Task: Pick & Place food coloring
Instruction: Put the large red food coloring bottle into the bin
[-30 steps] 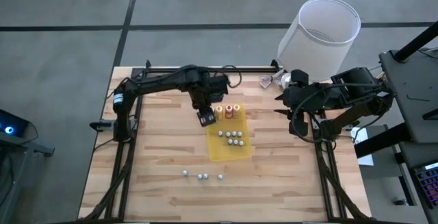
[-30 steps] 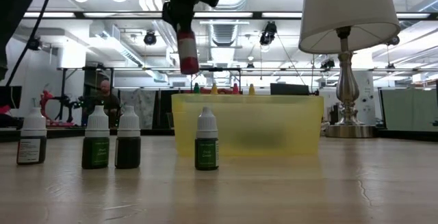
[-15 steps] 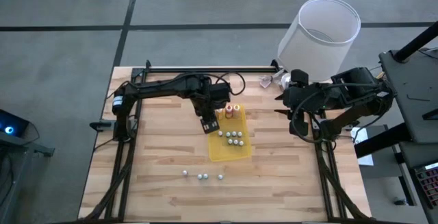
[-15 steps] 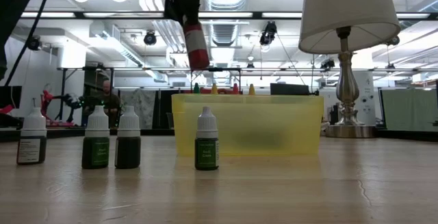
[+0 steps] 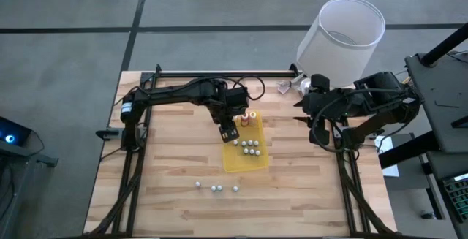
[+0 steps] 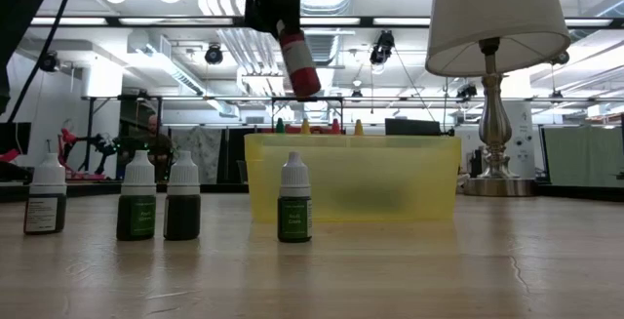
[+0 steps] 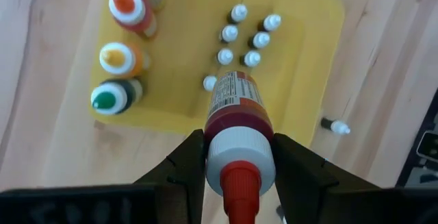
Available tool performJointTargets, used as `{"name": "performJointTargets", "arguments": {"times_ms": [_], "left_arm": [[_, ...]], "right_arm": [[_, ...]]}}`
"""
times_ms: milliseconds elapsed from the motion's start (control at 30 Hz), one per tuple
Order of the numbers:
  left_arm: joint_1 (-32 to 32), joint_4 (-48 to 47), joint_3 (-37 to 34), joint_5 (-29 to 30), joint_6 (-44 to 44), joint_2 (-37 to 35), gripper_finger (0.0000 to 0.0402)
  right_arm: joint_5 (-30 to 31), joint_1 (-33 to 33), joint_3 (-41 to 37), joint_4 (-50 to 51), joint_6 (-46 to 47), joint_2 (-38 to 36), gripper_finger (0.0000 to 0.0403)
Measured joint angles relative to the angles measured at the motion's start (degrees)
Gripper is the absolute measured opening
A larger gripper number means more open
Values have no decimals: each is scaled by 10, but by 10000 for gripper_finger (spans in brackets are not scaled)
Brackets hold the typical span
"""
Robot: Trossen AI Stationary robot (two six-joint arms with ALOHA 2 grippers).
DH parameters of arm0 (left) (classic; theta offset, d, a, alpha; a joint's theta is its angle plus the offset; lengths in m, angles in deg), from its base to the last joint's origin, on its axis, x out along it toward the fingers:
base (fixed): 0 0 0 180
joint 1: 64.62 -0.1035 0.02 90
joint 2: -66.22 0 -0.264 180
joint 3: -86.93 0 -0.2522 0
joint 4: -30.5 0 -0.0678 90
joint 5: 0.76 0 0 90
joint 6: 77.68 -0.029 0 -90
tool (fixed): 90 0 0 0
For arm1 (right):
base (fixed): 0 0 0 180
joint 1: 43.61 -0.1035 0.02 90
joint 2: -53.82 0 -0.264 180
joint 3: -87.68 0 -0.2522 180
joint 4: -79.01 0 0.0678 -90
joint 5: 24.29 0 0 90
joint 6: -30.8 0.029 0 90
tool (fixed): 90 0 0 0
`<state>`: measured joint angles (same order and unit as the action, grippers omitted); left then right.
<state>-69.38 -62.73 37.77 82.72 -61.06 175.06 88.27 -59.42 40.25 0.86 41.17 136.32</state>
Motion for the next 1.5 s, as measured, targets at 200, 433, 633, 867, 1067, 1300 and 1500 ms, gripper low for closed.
{"name": "performJointTargets", "arguments": {"times_ms": [200, 433, 633, 867, 1067, 1300, 1500], "left_arm": [[-1, 24, 0, 1, -5, 0, 115], [-10, 23, -1, 29, -25, 0, 115], [-16, 16, -3, 41, -51, 18, 115], [-16, 9, -3, 63, -73, 39, 115], [-18, 7, -3, 66, -79, 48, 115], [-17, -11, -4, 81, -90, 73, 115], [-17, -6, -22, 90, -96, 88, 115]], "right_arm": [[0, 0, 0, 0, 1, 0, 167], [0, 0, 0, 0, 2, 0, 167], [0, 0, 0, 0, 2, 0, 167], [-1, 0, 0, 1, 2, 0, 167], [-1, 0, 0, 5, 2, 0, 167], [-1, 0, 0, 7, 6, 0, 167], [-2, 0, 0, 19, 20, 0, 167]]}}
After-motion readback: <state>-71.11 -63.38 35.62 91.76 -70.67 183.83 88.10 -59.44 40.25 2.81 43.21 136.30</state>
